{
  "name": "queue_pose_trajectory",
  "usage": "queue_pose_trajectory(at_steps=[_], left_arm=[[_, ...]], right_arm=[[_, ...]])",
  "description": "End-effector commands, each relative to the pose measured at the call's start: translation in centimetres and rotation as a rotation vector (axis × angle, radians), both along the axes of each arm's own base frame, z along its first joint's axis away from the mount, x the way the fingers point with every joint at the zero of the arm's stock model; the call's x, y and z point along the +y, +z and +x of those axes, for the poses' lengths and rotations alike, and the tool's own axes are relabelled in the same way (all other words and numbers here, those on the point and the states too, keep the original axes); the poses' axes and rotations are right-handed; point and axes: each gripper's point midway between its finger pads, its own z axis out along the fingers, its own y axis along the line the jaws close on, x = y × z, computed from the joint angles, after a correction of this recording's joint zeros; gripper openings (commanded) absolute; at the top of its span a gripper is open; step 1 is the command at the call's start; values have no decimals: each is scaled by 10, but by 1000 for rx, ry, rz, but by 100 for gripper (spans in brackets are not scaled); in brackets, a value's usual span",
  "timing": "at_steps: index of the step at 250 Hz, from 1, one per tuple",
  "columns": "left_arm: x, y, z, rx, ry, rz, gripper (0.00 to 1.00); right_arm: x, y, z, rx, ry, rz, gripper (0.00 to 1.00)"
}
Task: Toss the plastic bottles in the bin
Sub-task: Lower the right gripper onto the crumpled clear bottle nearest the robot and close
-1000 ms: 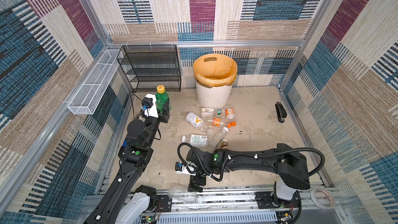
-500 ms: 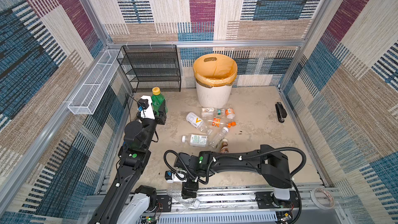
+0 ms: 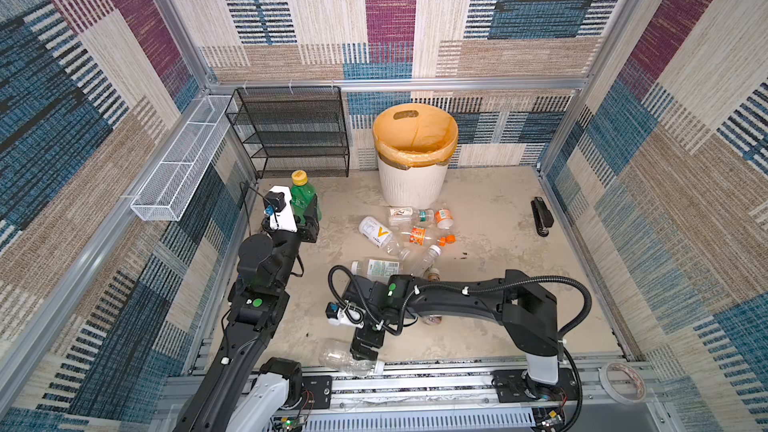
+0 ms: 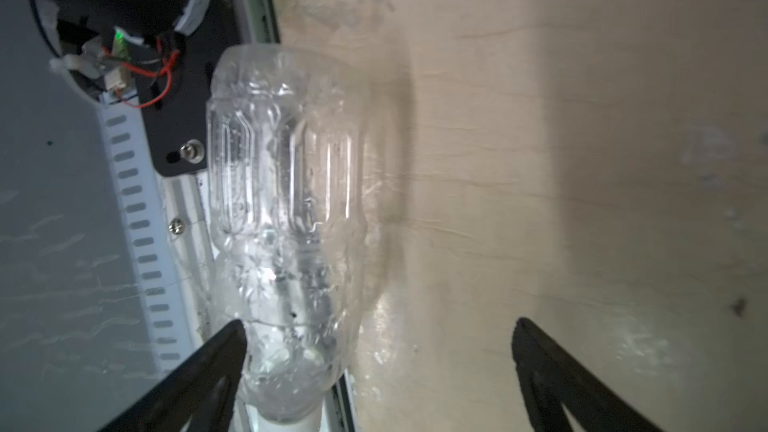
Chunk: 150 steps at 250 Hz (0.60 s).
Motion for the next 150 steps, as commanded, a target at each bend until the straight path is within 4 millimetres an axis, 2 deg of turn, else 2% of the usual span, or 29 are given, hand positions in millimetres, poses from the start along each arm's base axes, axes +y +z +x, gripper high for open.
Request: queue_pose_trajectory(at_steps=[1,38,80,100,119,150], left_arm=[[-2,9,0,-12,-19,-38,50],[-3,10,1,-2,-21,-23,51],[-6,8,3,11,-38,-20,50],[-7,5,4,21,-43,-17,50],[-7,4,5,25,-43,-14,50],[-7,5,5,25,-40,-9,50]], right_arm=[[-17,2,41,-134,-98,-52,99],[-19,27,67,-184,-134,-11,100],[-7,57,69,-210,-108,69,100],[-5,54,65,-191,-83,78,100],[-7,40,60,-187,-63,56,100],[-7,30,63,-202,-55,44,99]])
